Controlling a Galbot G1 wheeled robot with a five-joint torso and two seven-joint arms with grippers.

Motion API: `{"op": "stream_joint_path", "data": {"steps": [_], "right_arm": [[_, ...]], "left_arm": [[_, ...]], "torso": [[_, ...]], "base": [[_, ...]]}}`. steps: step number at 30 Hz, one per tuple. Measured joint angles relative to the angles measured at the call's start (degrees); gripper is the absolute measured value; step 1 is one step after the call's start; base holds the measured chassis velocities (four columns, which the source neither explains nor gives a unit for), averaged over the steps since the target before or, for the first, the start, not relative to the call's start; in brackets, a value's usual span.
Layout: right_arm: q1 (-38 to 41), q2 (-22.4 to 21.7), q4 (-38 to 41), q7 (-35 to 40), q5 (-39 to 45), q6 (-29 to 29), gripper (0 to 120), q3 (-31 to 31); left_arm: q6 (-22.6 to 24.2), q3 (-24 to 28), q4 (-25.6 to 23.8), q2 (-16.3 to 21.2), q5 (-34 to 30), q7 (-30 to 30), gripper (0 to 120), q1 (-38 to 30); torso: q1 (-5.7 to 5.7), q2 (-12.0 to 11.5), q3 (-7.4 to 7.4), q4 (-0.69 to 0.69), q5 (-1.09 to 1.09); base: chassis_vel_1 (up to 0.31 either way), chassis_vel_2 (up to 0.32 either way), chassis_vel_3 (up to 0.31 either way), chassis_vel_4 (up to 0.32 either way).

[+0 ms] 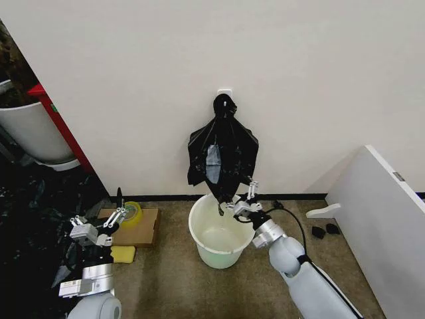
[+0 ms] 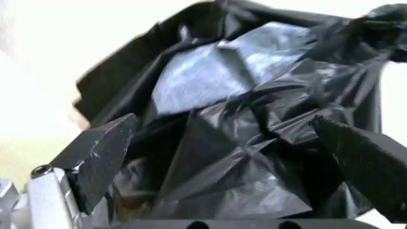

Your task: Place the garbage bag over the trash bin.

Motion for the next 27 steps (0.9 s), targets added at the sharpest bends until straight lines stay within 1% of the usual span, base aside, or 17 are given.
{"op": "stream_joint_path", "data": {"steps": [1, 3, 7, 8, 11, 12, 14, 16, 17, 20, 21, 22, 23, 24, 25, 26, 27], "right_arm": [[0.45, 0.48, -0.48, 0.06, -2.28, -1.1, 99, 0.21], [0.67, 0.73, -0.61, 0.16, -3.21, -1.68, 96, 0.24], [1.94, 2.68, -1.42, 1.12, -8.31, -4.3, 79, 0.71], [1.94, 2.68, -1.42, 1.12, -8.31, -4.3, 79, 0.71], [2.44, 4.1, -1.68, 1.35, -12.56, -6.11, 64, 1.57], [2.44, 4.1, -1.68, 1.35, -12.56, -6.11, 64, 1.57], [2.32, 4.59, -1.59, 1.75, -13.51, -7.51, 53, 1.65], [2.17, 4.71, -1.5, 2.1, -13.54, -7.79, 50, 1.66], [2.0, 4.79, -1.37, 2.36, -13.53, -7.97, 45, 1.69], [1.06, 4.67, -0.5, 3.45, -10.18, -9.08, 30, 1.41], [1.06, 4.67, -0.5, 3.45, -10.18, -9.08, 30, 1.41], [0.54, 4.25, -0.07, 4.23, -6.17, -10.48, 24, 0.58], [0.23, 3.93, 0.28, 4.62, -2.67, -11.57, 21, -0.04], [0.23, 3.93, 0.28, 4.62, -2.67, -11.57, 21, -0.04], [-0.18, 3.38, 1.0, 5.16, 2.77, -13.13, 17, -0.99], [-0.76, 2.58, 2.19, 6.11, 9.68, -15.35, 11, -2.5], [-1.14, 2.07, 3.11, 6.88, 14.12, -16.85, 6, -3.58]], "left_arm": [[0.0, 0.08, 0.34, -0.05, 0.04, -0.07, 100, 0.01], [0.0, 0.15, 0.5, -0.09, 0.08, -0.08, 100, 0.0], [-0.02, 0.3, 1.31, -0.15, 0.13, -0.18, 100, -0.83], [-0.02, 0.3, 1.31, -0.15, 0.13, -0.18, 100, -0.83], [0.0, 0.31, 1.62, 0.18, -0.01, -0.38, 100, -1.38], [0.0, 0.31, 1.62, 0.18, -0.01, -0.38, 100, -1.38], [0.03, 0.28, 1.77, 0.45, -0.14, -0.5, 100, -1.49], [0.04, 0.26, 1.82, 0.55, -0.24, -0.55, 100, -1.58], [0.04, 0.24, 1.83, 0.62, -0.33, -0.6, 100, -1.63], [0.16, 0.21, 1.8, 0.81, -0.73, -0.77, 100, -1.96], [0.16, 0.21, 1.8, 0.81, -0.73, -0.77, 100, -1.96], [0.27, 0.23, 1.59, 0.89, -0.83, -0.81, 100, -2.13], [0.35, 0.26, 1.42, 0.97, -0.89, -0.82, 100, -2.23], [0.35, 0.26, 1.42, 0.97, -0.89, -0.82, 100, -2.23], [0.43, 0.3, 1.27, 1.08, -0.94, -0.83, 100, -2.32], [0.51, 0.36, 1.11, 1.29, -0.99, -0.84, 100, -2.44], [0.55, 0.38, 1.05, 1.44, -1.01, -0.85, 100, -2.5]], "torso": [[0.0, 0.0, 0.0, 0.0, -0.01], [0.0, 0.0, 0.0, 0.0, -0.01], [0.0, 0.0, 0.0, 0.0, -0.01], [0.0, 0.0, 0.0, 0.0, -0.01], [0.0, 0.0, 0.0, 0.0, -0.01], [0.0, 0.0, 0.0, 0.0, -0.01], [0.0, 0.0, 0.0, 0.0, 0.0], [0.0, 0.0, 0.0, 0.0, -0.01], [0.0, 0.0, 0.0, 0.0, 0.0], [0.0, 0.0, -0.01, 0.0, -0.01], [0.0, 0.0, -0.01, 0.0, -0.01], [0.0, 0.0, -0.01, 0.0, 0.0], [-0.01, 0.0, -0.01, 0.0, 0.01], [-0.01, 0.0, -0.01, 0.0, 0.01], [-0.01, 0.0, -0.01, 0.0, 0.01], [-0.01, 0.0, -0.01, 0.0, 0.0], [-0.01, 0.0, -0.01, -0.01, 0.0]], "base": [[0.0, 0.0, 0.0, 0.0], [0.0, 0.0, 0.0, 0.0], [0.0, 0.0, 0.0, 0.0], [0.0, 0.0, 0.0, 0.0], [0.0, 0.0, 0.0, 0.0], [0.0, 0.0, 0.0, 0.0], [0.0, 0.0, 0.0, 0.0], [0.0, 0.0, 0.0, 0.0], [0.0, 0.0, 0.0, 0.0], [0.0, 0.0, 0.0, 0.0], [0.0, 0.0, 0.0, 0.0], [0.0, 0.0, 0.0, 0.0], [0.0, 0.0, 0.0, 0.0], [0.0, 0.0, 0.0, 0.0], [0.0, 0.0, 0.0, 0.0], [0.0, 0.0, 0.0, 0.0], [0.0, 0.0, 0.0, 0.0]]}}
